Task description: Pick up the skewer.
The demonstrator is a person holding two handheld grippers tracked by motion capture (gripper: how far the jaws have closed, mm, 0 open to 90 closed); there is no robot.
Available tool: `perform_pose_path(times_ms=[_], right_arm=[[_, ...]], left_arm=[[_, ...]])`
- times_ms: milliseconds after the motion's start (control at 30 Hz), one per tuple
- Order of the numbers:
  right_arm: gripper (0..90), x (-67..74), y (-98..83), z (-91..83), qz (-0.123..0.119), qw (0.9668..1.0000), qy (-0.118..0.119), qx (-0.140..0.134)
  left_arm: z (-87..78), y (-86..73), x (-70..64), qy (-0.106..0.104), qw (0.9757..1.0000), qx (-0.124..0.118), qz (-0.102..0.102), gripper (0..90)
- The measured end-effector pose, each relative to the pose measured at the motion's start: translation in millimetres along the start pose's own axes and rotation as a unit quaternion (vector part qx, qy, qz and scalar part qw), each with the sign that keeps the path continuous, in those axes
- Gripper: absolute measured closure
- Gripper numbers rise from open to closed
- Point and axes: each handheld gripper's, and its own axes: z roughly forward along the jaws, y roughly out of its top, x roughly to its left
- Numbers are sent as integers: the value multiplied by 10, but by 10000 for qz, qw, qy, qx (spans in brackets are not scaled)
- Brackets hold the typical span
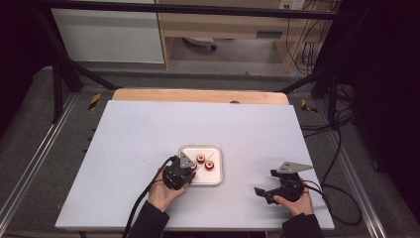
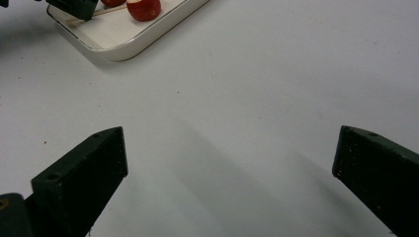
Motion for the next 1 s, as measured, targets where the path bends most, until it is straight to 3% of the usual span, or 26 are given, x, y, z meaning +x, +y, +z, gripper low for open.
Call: perform_pose_path(times_ms=[167, 600, 1000], right_arm=[[10, -3, -1, 6, -20, 10000, 0, 7], [10, -1, -2, 10, -27, 10000, 2, 22], [10, 29, 29, 16, -165, 9998, -60, 42]], left_arm=[[11, -3, 0, -3, 10000, -49, -54, 880], [-7, -64, 22, -49, 9993, -268, -267, 892], [-264, -90, 59, -169, 9969, -724, -244, 892]])
